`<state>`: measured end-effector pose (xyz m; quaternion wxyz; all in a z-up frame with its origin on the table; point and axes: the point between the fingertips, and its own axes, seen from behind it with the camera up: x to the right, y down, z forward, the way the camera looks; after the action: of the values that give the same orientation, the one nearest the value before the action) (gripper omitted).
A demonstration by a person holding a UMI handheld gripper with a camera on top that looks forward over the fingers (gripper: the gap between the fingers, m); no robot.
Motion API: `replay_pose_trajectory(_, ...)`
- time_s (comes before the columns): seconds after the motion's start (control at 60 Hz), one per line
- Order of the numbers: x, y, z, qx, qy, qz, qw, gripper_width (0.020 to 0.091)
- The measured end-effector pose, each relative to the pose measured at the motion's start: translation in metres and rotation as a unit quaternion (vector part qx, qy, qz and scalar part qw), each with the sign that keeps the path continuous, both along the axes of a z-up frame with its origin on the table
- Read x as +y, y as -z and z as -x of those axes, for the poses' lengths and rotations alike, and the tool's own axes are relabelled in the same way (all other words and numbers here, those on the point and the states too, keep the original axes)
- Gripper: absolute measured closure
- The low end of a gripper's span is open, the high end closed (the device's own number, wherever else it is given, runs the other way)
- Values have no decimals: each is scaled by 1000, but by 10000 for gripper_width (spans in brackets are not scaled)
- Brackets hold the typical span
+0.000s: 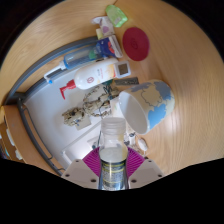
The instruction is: Pour water
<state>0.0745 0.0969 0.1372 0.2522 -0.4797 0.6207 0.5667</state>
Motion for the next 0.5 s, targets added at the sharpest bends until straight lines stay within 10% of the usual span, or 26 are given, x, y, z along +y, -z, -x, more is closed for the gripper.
replay_pose_trajectory(0.5,-5,-50,-15,-181,-61,-49,980,814)
